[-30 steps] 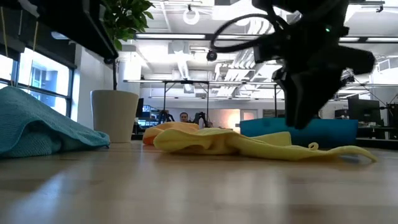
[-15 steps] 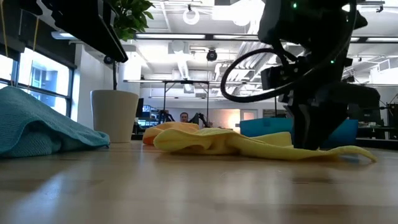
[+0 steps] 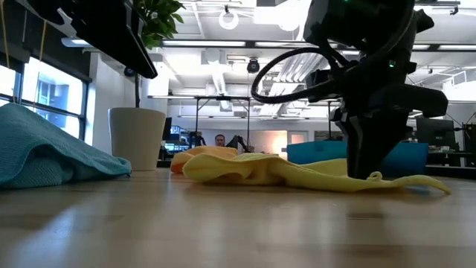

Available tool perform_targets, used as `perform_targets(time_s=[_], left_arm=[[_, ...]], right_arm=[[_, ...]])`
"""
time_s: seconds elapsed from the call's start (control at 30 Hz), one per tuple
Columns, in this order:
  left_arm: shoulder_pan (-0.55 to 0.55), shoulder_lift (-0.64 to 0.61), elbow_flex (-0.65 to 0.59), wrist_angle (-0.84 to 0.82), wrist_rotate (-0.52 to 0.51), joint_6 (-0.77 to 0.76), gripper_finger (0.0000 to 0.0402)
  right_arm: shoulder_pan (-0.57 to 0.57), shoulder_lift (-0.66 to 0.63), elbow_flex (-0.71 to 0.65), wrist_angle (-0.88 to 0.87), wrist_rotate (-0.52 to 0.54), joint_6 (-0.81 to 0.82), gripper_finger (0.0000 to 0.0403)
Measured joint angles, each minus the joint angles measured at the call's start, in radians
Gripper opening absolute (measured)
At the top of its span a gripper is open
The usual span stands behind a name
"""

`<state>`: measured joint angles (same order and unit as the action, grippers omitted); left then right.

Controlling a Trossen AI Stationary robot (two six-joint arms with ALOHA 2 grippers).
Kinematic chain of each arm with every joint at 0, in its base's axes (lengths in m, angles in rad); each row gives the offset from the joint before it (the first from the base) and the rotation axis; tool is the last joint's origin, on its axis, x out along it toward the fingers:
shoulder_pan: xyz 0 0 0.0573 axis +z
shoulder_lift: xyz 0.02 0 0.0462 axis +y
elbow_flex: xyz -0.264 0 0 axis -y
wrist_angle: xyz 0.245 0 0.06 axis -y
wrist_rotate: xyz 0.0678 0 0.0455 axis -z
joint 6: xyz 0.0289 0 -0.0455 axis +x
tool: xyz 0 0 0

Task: Fold microfiber towels
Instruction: Fold the yellow microfiber cloth

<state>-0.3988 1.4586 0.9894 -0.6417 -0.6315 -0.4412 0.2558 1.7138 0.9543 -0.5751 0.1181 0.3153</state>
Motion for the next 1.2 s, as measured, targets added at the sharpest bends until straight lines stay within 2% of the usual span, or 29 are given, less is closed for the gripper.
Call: perform_targets(time_s=[0.2, 0.33, 0.6, 0.73, 0.93, 1.2], left_arm=[[0.000, 0.000, 0.000, 0.000, 0.000, 0.000, 0.0106], [0.000, 0.000, 0.000, 0.000, 0.000, 0.000, 0.0106], [-0.001, 0.000, 0.000, 0.000, 0.000, 0.000, 0.0106], [-0.001, 0.000, 0.000, 0.000, 0.000, 0.000, 0.0106], [-0.001, 0.000, 0.000, 0.000, 0.000, 0.000, 0.0106], [-0.001, 0.000, 0.000, 0.006, 0.076, 0.000, 0.0106]], right_arm=[[0.000, 0.000, 0.000, -0.001, 0.007, 0.000, 0.0101], [0.001, 0.000, 0.000, -0.003, -0.025, 0.001, 0.0100], [0.000, -0.001, -0.041, 0.022, 0.023, 0.029, 0.0098], [0.000, -0.003, -0.047, 0.025, 0.026, 0.043, 0.0074], [-0.002, -0.002, -0.044, 0.024, -0.019, 0.043, 0.0009], [-0.001, -0.002, -0.044, 0.024, -0.055, 0.070, 0.0017]])
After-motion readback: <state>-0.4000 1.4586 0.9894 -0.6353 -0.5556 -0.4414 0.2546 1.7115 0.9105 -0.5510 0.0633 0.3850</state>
